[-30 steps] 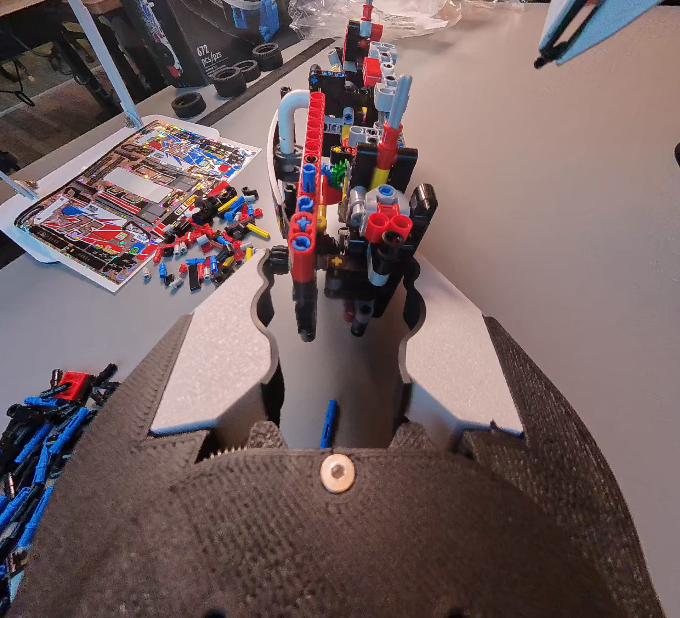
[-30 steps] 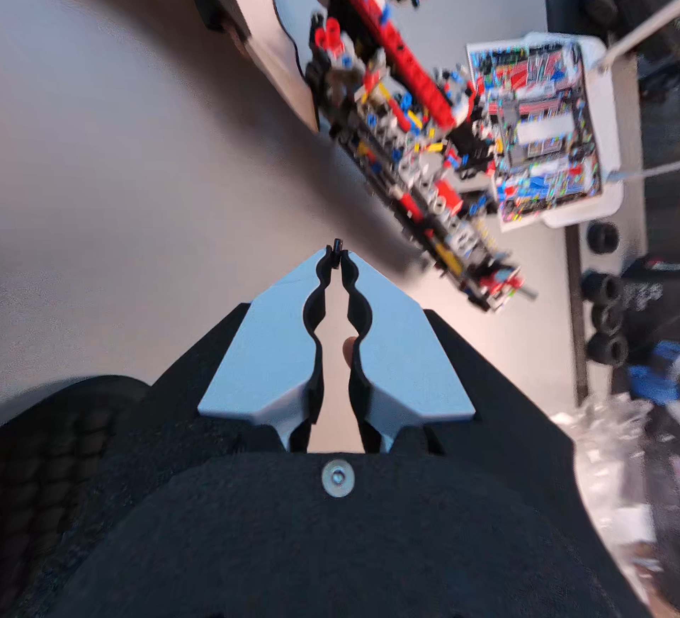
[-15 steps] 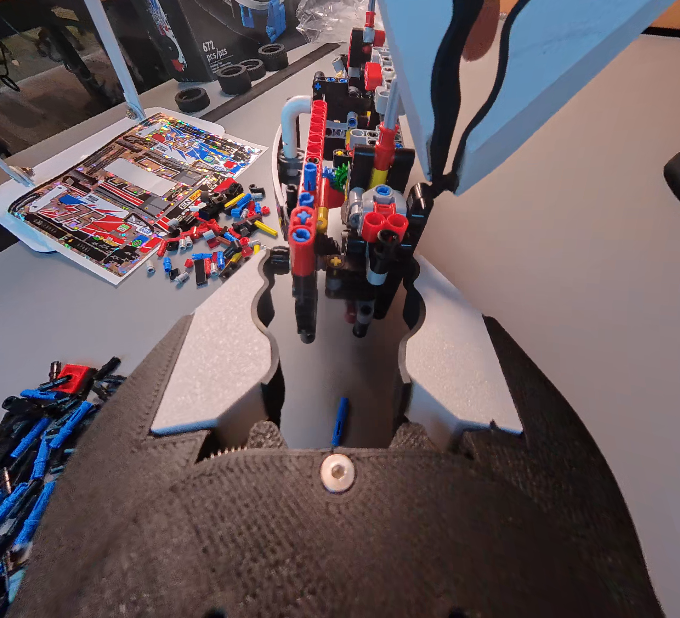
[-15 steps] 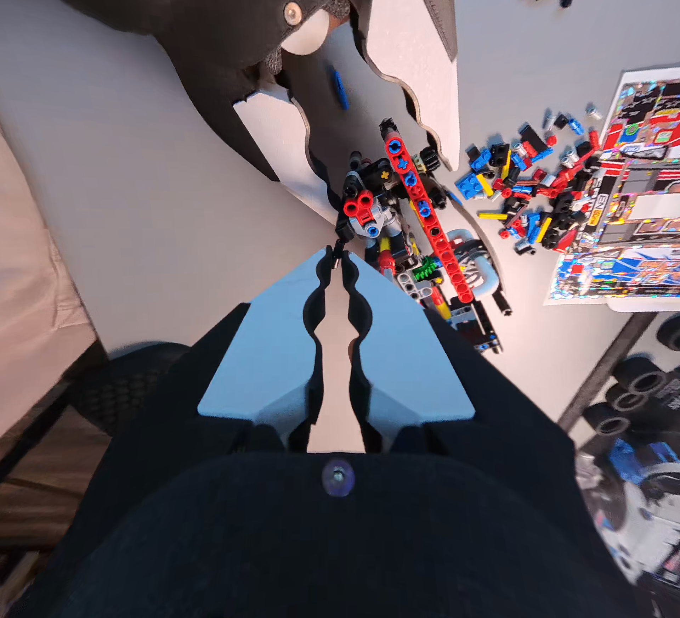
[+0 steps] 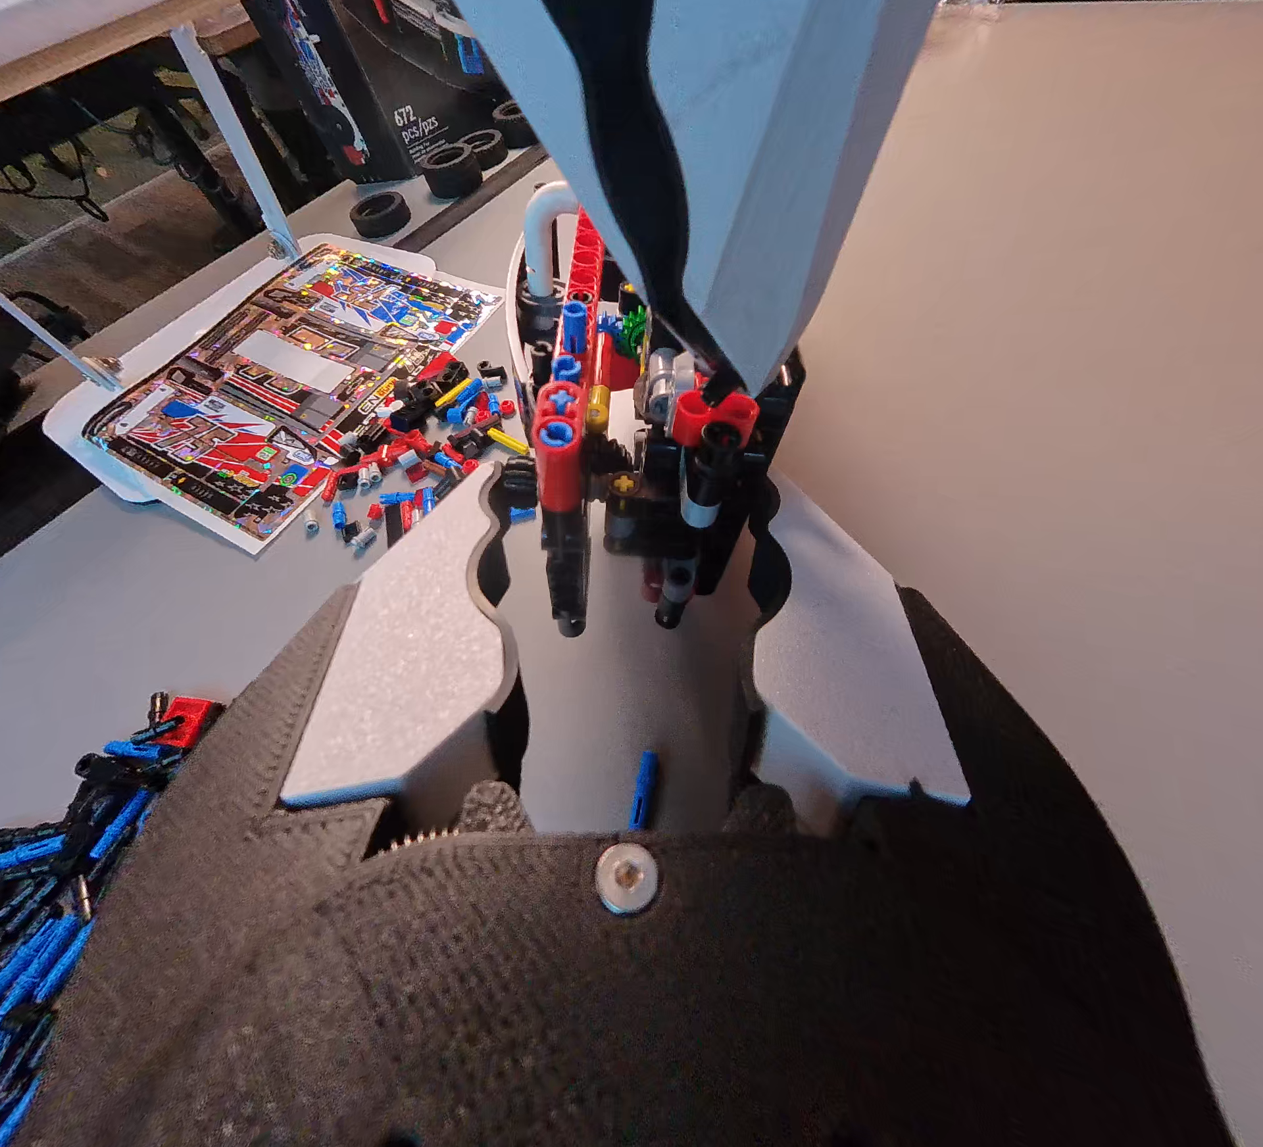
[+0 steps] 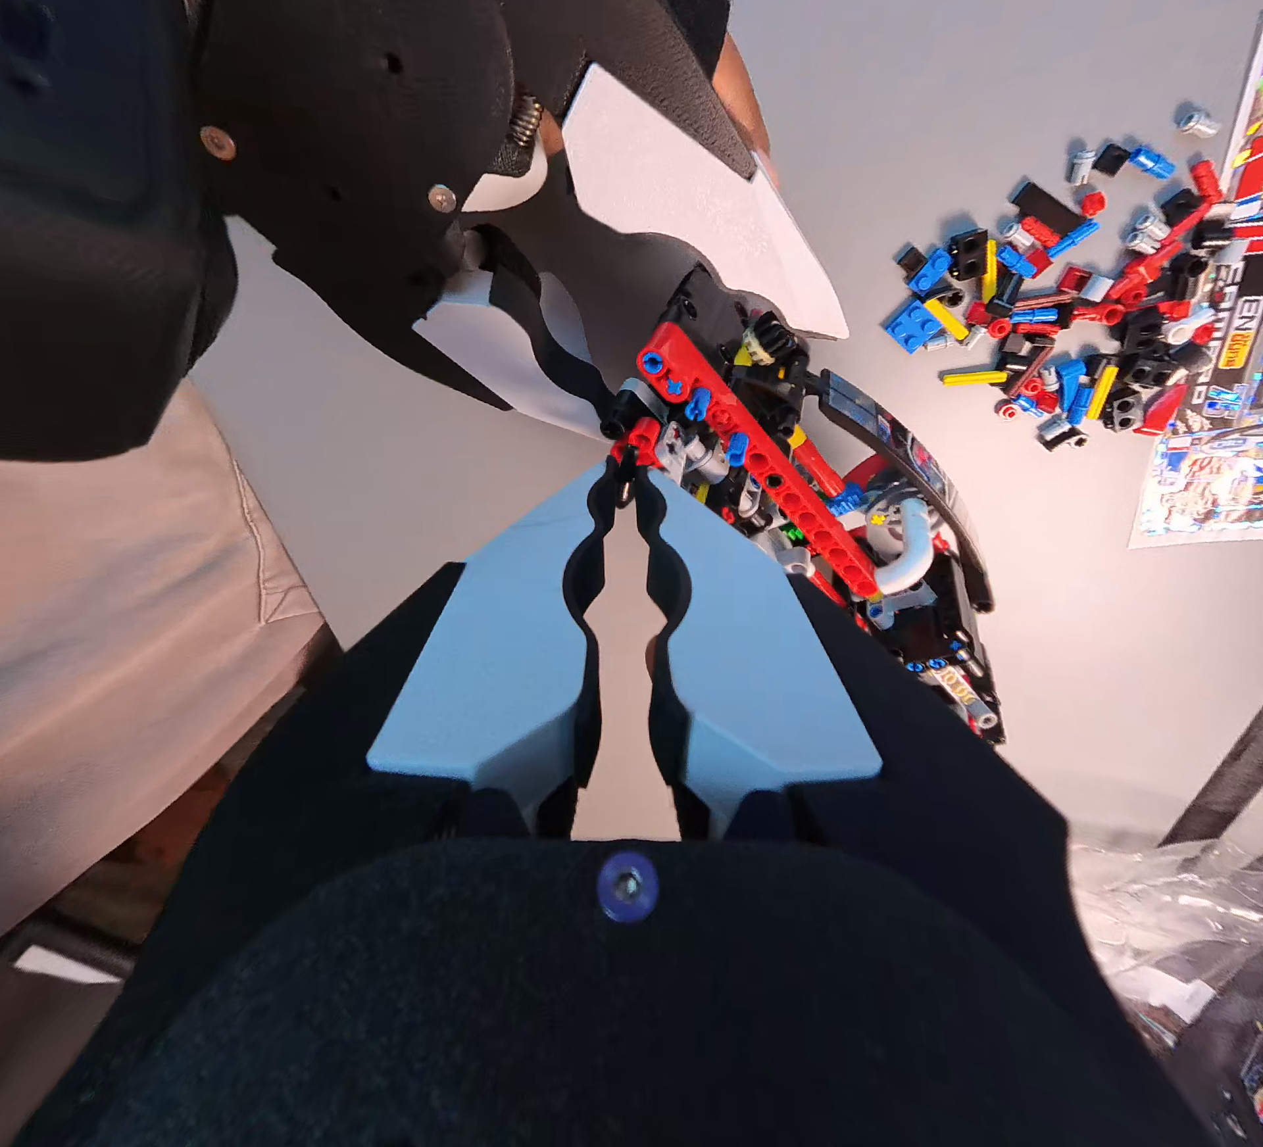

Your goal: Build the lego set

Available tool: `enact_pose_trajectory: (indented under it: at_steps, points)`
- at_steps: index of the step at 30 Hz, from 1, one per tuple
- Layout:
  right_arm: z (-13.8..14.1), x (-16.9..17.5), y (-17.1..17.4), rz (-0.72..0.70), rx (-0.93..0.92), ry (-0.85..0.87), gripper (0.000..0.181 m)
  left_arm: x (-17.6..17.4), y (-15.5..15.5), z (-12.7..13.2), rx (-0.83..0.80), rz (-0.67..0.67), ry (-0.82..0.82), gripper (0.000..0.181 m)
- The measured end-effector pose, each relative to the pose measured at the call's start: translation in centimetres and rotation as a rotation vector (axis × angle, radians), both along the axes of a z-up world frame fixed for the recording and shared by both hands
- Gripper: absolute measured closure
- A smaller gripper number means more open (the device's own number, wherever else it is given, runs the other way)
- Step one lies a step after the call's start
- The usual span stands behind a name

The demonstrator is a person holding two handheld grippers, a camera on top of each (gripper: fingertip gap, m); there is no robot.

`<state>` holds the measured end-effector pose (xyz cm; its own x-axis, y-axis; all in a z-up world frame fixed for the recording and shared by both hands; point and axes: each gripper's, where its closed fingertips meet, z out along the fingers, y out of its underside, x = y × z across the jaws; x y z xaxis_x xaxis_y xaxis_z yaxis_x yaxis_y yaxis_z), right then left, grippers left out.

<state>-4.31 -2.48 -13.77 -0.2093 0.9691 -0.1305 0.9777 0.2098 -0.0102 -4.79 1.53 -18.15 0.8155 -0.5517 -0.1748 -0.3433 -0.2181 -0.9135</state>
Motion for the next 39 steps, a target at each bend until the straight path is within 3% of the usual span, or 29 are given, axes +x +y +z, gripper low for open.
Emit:
enact_pose_trajectory:
  at_steps: [10, 21, 31, 39]
  points:
    - [-0.4, 0.1, -0.1, -0.026, -0.032, -0.005, 0.179, 0.1, -0.1, -0.2, -0.001, -0.006, 0.024, 0.112]
    - [-0.6, -0.3, 0.4, -0.155, -0.049, 0.238, 0.179, 0.0, 0.1, -0.5, -0.035, 0.002, -0.008, 0.112]
    - [-0.3, -0.6, 1.3, -0.127, 0.067, 0.456, 0.179, -0.1, 0.2, -0.5, -0.049, 0.01, -0.036, 0.112]
    - [4.9, 0.0, 3.0, -0.064, 0.186, 0.596, 0.179, -0.1, 0.1, -0.5, -0.044, 0.0, -0.042, 0.112]
